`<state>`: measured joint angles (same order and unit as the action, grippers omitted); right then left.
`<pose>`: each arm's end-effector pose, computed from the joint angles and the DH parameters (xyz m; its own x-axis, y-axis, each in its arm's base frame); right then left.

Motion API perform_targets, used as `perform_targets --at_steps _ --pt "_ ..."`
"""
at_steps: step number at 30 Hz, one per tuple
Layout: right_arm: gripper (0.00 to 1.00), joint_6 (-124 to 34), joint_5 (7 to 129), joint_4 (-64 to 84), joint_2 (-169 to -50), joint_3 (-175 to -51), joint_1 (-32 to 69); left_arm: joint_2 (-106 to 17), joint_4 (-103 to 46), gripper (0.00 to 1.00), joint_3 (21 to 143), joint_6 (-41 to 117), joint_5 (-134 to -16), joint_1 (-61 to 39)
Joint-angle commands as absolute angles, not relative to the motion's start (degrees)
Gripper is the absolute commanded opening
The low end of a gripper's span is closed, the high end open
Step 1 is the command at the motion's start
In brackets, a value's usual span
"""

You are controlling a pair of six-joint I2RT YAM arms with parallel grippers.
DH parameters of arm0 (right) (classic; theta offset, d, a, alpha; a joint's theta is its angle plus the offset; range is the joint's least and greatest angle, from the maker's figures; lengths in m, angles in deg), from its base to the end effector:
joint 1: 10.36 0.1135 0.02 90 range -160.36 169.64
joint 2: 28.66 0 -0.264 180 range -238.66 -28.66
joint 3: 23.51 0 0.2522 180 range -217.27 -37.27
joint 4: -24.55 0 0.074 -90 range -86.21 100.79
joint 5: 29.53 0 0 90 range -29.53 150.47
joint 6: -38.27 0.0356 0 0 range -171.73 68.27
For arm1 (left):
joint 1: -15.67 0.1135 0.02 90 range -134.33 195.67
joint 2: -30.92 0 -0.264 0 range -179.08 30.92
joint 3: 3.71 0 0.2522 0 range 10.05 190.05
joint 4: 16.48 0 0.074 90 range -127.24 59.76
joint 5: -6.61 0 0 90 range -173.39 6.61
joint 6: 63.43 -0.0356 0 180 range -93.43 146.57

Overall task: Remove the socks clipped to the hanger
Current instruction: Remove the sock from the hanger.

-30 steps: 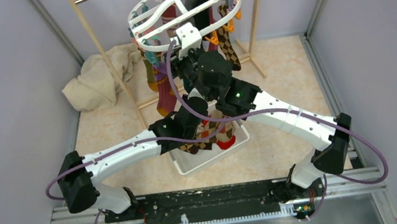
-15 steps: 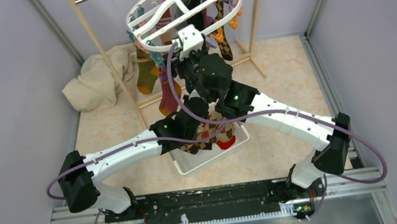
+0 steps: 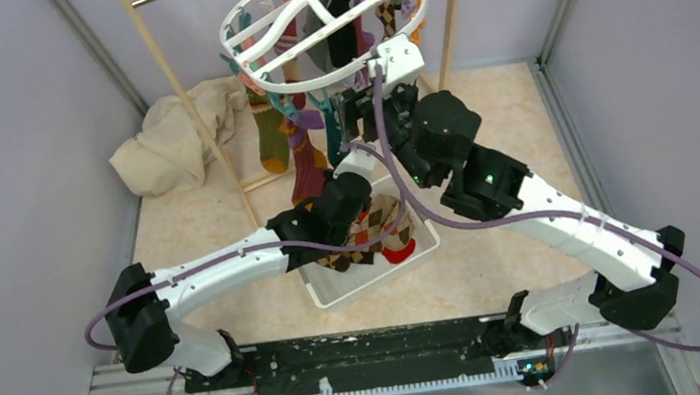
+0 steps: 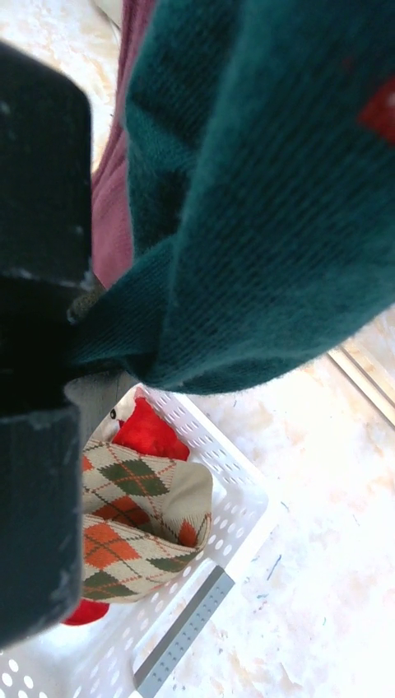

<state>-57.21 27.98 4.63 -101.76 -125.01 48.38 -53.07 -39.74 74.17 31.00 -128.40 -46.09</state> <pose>0.1554 0.2192 0.5014 0.1187 0.0403 -0.9921 -0.4360 0.8998 -0.0156 0.1781 -0.2784 0.3006 -0.2570 0.3630 -0.8957 0.3123 0.9082 0.2785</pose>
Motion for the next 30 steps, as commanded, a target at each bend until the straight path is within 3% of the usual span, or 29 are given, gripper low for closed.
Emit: perform_targets --at_steps 1,6,14,20,30 --pt "0.62 -54.95 28.69 -0.02 -98.56 -126.12 48.79 -55.11 -42.40 0.11 77.29 31.54 -130.90 -46.54" --pt "0.52 -54.12 30.23 -4.64 -100.44 -130.19 48.79 -57.19 -45.05 0.11 80.02 31.85 -133.08 -46.47" --pt "0.51 -53.93 33.14 -8.76 -105.38 -136.60 48.86 -59.98 -48.81 0.12 83.40 31.62 -135.26 -46.54" --pt "0.62 -55.50 30.97 -11.52 -109.95 -141.40 50.74 -62.30 -52.57 0.12 86.30 31.41 -136.73 -46.47" --pt "0.63 -57.00 25.45 -10.33 -113.28 -143.17 53.23 -63.51 -54.97 0.12 88.31 31.24 -137.41 -46.63"
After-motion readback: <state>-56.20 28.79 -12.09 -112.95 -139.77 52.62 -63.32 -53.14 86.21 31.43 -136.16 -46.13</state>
